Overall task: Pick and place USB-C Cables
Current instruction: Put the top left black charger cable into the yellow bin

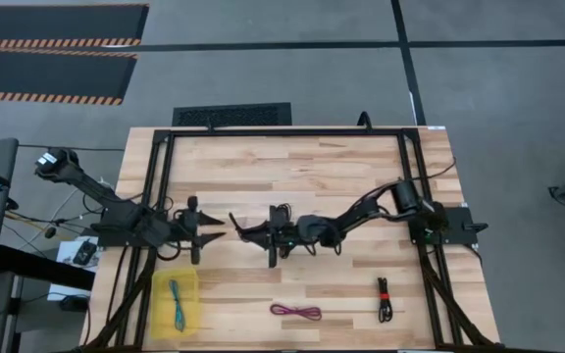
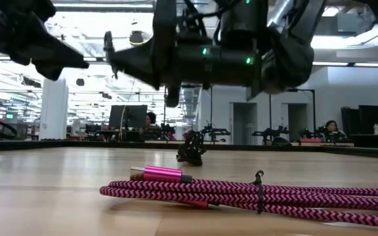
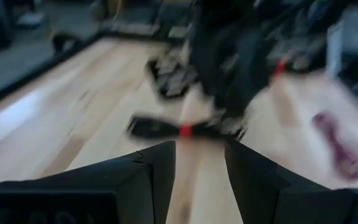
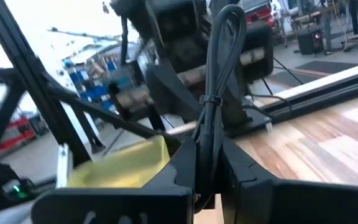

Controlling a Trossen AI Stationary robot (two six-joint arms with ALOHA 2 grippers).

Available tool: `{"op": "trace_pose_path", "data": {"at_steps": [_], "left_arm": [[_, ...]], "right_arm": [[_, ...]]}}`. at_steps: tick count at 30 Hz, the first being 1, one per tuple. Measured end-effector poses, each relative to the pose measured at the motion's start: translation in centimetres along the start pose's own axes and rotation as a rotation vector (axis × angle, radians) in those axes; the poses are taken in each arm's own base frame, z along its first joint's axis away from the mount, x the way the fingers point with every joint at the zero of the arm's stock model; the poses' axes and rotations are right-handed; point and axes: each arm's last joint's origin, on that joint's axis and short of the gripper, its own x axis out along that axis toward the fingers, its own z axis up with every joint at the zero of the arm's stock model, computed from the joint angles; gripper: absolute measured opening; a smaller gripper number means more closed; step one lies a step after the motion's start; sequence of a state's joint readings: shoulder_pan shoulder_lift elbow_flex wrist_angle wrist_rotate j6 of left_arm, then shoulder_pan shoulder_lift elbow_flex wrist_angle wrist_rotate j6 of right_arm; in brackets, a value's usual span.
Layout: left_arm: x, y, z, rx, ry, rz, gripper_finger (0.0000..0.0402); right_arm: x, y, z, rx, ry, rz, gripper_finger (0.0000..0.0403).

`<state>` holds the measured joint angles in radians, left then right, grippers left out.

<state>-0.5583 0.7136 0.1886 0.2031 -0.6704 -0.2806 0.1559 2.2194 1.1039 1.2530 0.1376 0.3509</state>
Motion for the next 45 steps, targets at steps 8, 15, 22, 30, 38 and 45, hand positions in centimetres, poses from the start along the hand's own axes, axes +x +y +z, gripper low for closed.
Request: {"op": "trace_pose_path", "data": {"at_steps": [8,15,22,30,38,45], "left_arm": [[-0.2,-0.1,-0.2,0.006,-0.145,-0.134,0.0132],[-0.4,-0.4,0.4,-0.031,-0.216,-0.234,0.0132],[-0.5,-0.5,0.8,-0.039,-0.247,-0.271,0.0132],[-0.6,-0.6,0.8,-0.031,-0.249,-0.309,0.0054],[-0.5,-0.5,0.7,-0.114,-0.223,-0.306,0.0003],[-0.9,-1.1,1.5,-0.179,0.021,-0.422,0.0001]], "right_arm": [[1.3,1.4,0.1,-0.113,-0.036,0.048,0.004],[2.1,2.6,0.3,-0.218,-0.015,0.061,0.004],[3.4,3.4,0.4,-0.314,0.068,0.051,0.004],[3.9,4.0,0.6,-0.363,0.084,0.053,0.0042],[4.0,3.6,0.7,-0.259,0.079,-0.025,0.0096],[3.6,4.1,0.1,-0.273,0.083,-0.203,0.019]]}}
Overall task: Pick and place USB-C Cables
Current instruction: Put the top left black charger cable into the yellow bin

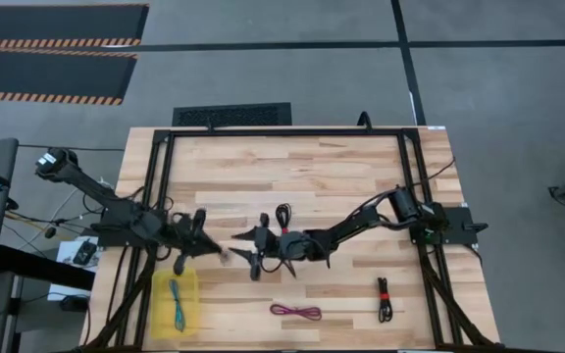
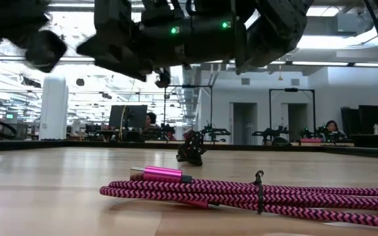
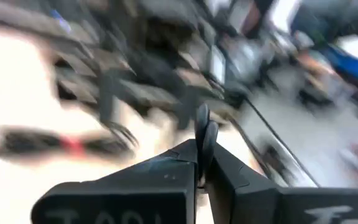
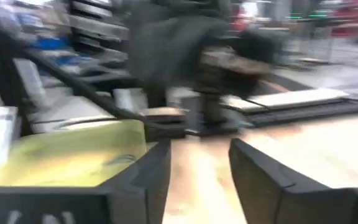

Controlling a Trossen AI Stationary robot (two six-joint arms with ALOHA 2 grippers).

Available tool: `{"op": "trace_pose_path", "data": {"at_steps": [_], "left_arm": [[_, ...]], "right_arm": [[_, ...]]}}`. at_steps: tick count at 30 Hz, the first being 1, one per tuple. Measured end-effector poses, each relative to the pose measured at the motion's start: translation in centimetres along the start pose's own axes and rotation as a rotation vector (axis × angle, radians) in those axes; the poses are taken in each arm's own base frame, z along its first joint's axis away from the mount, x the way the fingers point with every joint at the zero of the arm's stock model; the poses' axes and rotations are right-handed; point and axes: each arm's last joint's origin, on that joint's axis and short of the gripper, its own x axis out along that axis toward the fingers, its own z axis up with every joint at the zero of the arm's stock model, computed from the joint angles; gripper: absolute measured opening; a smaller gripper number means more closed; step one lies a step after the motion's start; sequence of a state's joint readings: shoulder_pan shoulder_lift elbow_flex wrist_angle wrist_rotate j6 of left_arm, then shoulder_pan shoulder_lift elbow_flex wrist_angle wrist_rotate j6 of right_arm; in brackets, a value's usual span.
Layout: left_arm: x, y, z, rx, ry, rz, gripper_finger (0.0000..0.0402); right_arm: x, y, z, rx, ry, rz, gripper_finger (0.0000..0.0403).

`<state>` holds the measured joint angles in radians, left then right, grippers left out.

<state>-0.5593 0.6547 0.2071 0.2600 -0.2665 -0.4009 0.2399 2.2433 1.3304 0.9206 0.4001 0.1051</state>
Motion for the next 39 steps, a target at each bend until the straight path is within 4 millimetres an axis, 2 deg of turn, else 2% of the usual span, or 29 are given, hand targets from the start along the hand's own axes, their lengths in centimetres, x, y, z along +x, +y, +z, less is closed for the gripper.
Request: {"op": "trace_pose_path", "data": {"at_steps": [4,9,12,17,24,28,33,39], "left_arm": [[-0.6,-1.0,0.7,-0.12,0.223,-0.011,0.0],[-1.5,-2.9,0.5,-0.339,0.37,-0.08,0.0],[-2.1,-3.8,-0.3,-0.47,0.419,-0.058,0.0],[-3.0,-4.9,-2.4,-0.599,0.456,0.094,0.0],[-3.6,-6.1,-4.3,-0.624,0.527,0.138,0.0007],[-3.6,-6.2,-4.6,-0.598,0.54,0.137,0.0042],[-3.6,-6.2,-4.5,-0.568,0.546,0.121,0.0111],[-3.7,-5.9,-4.1,-0.552,0.565,0.096,0.0179]], "right_arm": [[-0.3,0.1,-0.1,-0.036,0.046,-0.132,0.0226],[-1.3,0.6,1.1,-0.095,0.127,-0.243,0.0238],[-2.0,0.8,2.1,-0.097,0.177,-0.305,0.0238],[-3.1,0.9,4.0,-0.071,0.234,-0.328,0.023],[-4.4,1.4,5.2,0.018,0.281,-0.338,0.0223],[-4.6,1.1,5.4,0.037,0.299,-0.354,0.0223],[-4.6,0.9,5.2,0.057,0.317,-0.369,0.0223],[-5.0,-0.7,3.8,0.182,0.429,-0.474,0.0223]]}}
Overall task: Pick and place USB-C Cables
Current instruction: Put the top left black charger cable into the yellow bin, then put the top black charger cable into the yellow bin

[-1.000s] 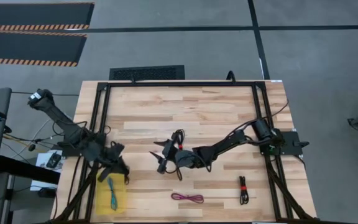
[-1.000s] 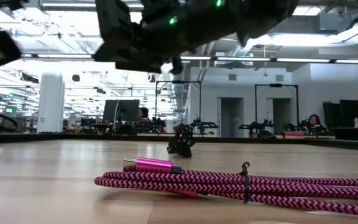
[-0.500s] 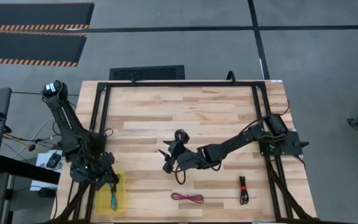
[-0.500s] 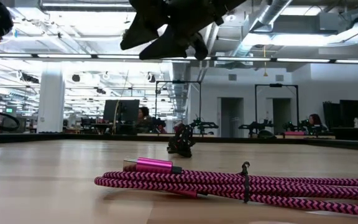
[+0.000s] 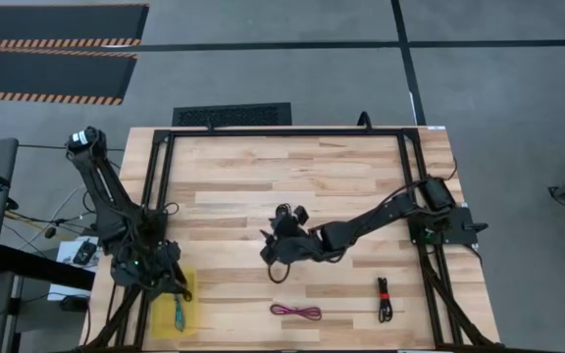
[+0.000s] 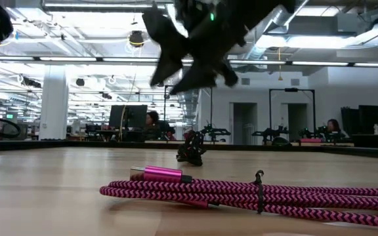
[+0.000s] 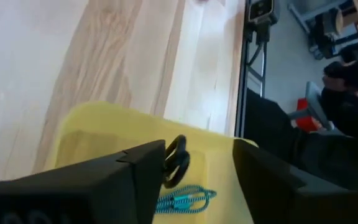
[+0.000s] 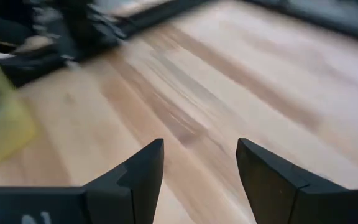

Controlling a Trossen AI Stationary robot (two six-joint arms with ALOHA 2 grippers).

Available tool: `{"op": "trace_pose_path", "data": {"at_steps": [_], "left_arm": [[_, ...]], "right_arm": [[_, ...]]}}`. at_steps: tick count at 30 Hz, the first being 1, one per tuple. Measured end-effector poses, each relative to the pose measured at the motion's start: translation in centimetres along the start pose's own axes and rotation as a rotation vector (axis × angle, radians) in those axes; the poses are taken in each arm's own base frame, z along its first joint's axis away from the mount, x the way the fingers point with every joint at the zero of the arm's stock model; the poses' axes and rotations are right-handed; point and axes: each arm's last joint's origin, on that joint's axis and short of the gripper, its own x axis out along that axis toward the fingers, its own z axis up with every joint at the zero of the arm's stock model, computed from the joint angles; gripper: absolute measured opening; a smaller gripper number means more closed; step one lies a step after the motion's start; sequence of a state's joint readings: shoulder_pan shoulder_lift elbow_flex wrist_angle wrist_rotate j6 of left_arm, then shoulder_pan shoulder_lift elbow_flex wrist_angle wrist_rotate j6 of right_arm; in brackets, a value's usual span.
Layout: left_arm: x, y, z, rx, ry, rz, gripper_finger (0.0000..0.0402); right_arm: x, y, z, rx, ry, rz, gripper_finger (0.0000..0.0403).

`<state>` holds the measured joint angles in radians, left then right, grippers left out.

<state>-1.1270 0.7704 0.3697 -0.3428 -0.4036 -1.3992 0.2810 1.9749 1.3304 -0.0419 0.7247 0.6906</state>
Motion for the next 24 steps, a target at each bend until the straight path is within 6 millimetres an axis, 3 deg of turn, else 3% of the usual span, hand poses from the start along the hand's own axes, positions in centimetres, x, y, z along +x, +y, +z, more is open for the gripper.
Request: {"op": "trace_pose_path", "data": {"at_steps": [11,17,24], "left_arm": [[-3.3,0.2,2.4,0.116,-0.134,0.215,0.0194],[-2.9,0.6,2.2,0.176,-0.133,0.293,0.0194],[-1.7,0.5,1.7,0.23,-0.098,0.347,0.0194]], "right_arm": [[2.1,-3.3,-2.0,0.207,0.288,-0.143,0.0223],[2.5,-3.7,-2.5,0.231,0.331,-0.161,0.0223],[4.4,-4.2,-4.4,0.241,0.436,-0.149,0.0206]]}}
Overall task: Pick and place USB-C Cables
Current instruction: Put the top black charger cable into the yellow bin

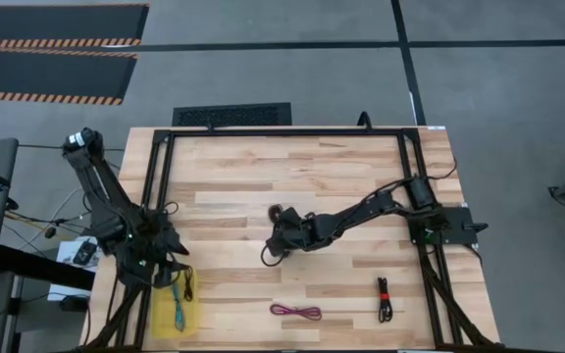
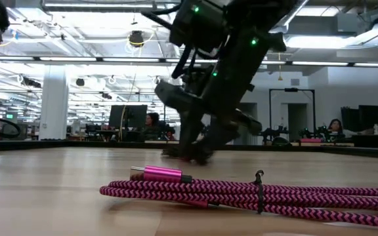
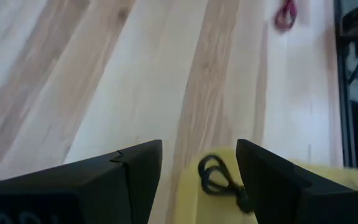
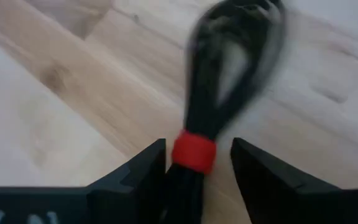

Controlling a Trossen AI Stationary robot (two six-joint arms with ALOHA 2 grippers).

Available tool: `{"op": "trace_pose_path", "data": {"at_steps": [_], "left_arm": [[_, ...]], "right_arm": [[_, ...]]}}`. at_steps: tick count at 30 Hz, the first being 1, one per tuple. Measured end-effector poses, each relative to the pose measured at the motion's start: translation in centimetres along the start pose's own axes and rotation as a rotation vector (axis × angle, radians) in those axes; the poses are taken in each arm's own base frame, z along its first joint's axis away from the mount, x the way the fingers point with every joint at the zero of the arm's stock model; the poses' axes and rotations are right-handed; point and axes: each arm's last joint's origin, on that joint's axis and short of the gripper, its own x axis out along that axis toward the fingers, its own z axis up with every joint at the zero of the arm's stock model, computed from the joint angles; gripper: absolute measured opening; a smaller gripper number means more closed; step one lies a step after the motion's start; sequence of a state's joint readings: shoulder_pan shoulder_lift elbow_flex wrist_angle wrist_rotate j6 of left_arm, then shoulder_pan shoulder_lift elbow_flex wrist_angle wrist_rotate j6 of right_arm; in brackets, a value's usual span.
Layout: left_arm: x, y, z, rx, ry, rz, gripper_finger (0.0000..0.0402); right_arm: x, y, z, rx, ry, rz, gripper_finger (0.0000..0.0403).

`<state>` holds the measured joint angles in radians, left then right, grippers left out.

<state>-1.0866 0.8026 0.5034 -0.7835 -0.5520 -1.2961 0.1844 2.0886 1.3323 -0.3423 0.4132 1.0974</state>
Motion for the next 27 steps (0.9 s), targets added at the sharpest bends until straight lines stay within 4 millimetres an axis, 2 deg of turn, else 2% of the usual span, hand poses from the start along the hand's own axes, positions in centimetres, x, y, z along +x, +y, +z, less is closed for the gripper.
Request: {"op": "trace_pose_path", "data": {"at_steps": [2,6,10,12,17,22,24,27], "left_arm": [[0.4,-0.4,-0.3,0.015,0.053,-0.01,0.0194],[1.2,-0.9,-1.1,0.042,0.188,-0.004,0.0194],[1.6,-1.0,-1.6,0.046,0.302,0.011,0.0194],[1.5,-1.0,-1.7,0.037,0.321,0.01,0.0194],[0.4,-1.6,-0.7,0.032,0.294,0.007,0.0194],[-0.7,-2.4,1.0,0.095,0.067,0.025,0.0194],[-0.6,-2.4,1.1,0.138,-0.007,0.054,0.0194],[0.1,-2.0,0.8,0.183,-0.025,0.103,0.0194]], "right_arm": [[0.9,0.0,-0.2,0.0,0.01,-0.011,0.0188],[1.1,-0.3,-0.1,-0.01,0.017,-0.028,0.0126],[0.4,-0.1,0.1,-0.045,0.011,-0.012,0.0055],[0.1,0.1,0.0,-0.051,-0.01,-0.009,0.0034],[0.0,0.4,0.3,-0.054,-0.035,0.031,0.0035],[0.1,0.5,0.4,-0.06,-0.036,0.039,0.0059],[0.0,0.6,0.4,-0.061,-0.038,0.043,0.0059],[0.0,0.7,0.4,-0.08,-0.038,0.057,0.0056]]}}
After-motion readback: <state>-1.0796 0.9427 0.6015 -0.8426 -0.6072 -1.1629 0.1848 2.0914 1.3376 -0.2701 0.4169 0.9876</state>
